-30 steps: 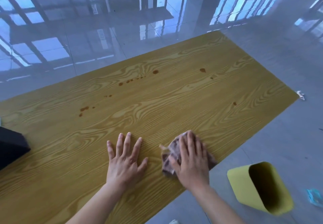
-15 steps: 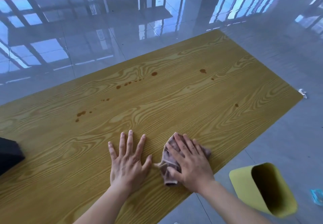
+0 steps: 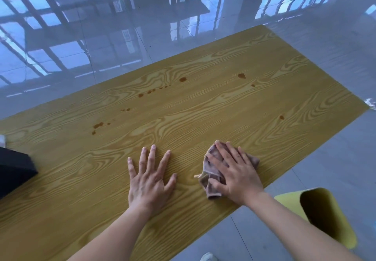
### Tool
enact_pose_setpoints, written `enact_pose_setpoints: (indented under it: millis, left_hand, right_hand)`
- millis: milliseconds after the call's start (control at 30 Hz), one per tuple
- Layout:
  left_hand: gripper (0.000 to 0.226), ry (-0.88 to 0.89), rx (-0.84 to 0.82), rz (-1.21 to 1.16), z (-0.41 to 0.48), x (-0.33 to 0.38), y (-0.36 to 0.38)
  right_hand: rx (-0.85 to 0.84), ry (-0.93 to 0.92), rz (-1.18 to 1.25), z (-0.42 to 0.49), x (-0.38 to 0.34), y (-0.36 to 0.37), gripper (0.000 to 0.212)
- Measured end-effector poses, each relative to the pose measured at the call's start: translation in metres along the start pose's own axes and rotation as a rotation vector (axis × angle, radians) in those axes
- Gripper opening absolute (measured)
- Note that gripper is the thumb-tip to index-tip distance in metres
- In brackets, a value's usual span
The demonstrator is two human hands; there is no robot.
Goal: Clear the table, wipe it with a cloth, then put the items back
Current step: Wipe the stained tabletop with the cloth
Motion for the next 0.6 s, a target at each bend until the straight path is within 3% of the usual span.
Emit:
enact_pose_setpoints:
  millis: [133,167,233,300,367,400,433,533,600]
  left_hand:
    - [0.068,-0.011,0.009,0.004,0.001,0.0,0.002]
    - [0.069,-0.015,0.011,0.007,0.001,0.0,0.003]
    - [0.069,-0.024,0.008,0.013,0.001,0.0,0.003]
    - [0.069,-0.021,0.014,0.012,0.0,0.001,0.002]
    - [0.068,-0.022,0.02,0.009,-0.001,0.001,0.001]
    - [0.068,-0.021,0.022,0.007,-0.001,0.001,0.002]
    - [0.068,-0.021,0.022,0.007,0.0,0.001,0.002]
    - [0.069,-0.01,0.008,0.006,0.0,-0.001,0.004]
    - [0.069,-0.003,0.001,-0.004,-0.003,-0.001,0.008]
  right_hand:
    - [0.009,0.483,0.085,0.042,0.015,-0.002,0.076]
    - [0.01,0.528,0.11,0.048,0.001,-0.003,0.077]
    - [0.007,0.383,0.109,0.044,-0.035,-0.002,0.076]
    - [-0.005,0.091,0.077,0.017,-0.054,0.001,0.072]
    - [-0.024,-0.068,0.079,0.001,-0.032,-0.005,0.07]
    - [-0.029,-0.06,0.047,0.004,-0.009,-0.003,0.07]
    - [-0.046,0.023,0.005,0.012,0.015,-0.001,0.072]
    - [-0.025,0.53,0.077,0.041,0.064,-0.003,0.079]
    - [-0.03,0.662,0.11,0.051,0.04,-0.008,0.083]
Point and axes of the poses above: each hand's wrist, its own z-axis towards the middle knuckle, its own y-axis out of the palm, x = y × z, the point moved 3 cm from there along z, towards the middle knuckle, and after that the axes turned 6 degrees about y, right-handed, at the moved point
